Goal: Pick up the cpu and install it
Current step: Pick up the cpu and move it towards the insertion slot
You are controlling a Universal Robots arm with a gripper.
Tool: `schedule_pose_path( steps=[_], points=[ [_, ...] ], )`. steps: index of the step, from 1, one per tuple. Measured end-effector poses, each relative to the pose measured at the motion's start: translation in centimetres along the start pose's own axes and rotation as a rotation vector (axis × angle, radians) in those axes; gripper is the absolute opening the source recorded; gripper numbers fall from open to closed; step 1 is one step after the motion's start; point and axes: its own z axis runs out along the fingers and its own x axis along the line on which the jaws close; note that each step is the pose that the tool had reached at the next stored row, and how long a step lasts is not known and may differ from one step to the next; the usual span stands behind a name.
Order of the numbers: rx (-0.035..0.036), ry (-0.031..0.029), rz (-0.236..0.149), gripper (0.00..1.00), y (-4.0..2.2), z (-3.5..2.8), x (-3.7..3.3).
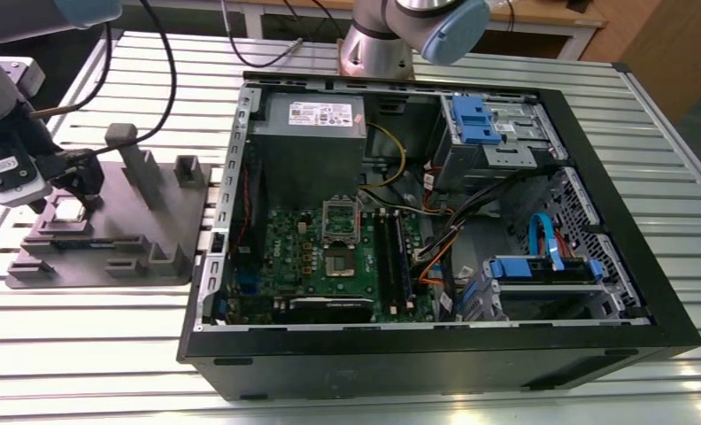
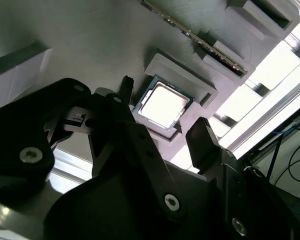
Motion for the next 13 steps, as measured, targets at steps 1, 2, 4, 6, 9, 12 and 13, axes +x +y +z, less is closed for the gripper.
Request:
schedule_pose_path(
  steps=[1, 2, 4, 6, 9, 12, 13],
  points=[
    [0.0001, 0.0, 0.0, 0.69, 0.0, 0.09, 0.01],
    [0.0001, 0.0, 0.001, 0.69, 0.0, 0.17, 0.01],
    [0.0001, 0.0, 0.002, 0.69, -0.01, 0.31, 0.02],
    [0.0001, -0.0001, 0.002, 0.69, -0.01, 0.37, 0.04],
    [0.0002, -0.0003, 0.002, 0.69, -0.01, 0.38, 0.04],
    [0.0001, -0.0019, 0.002, 0.69, -0.01, 0.42, 0.06],
    [0.0001, -0.0029, 0.002, 0.69, 0.0, 0.43, 0.09]
  ],
)
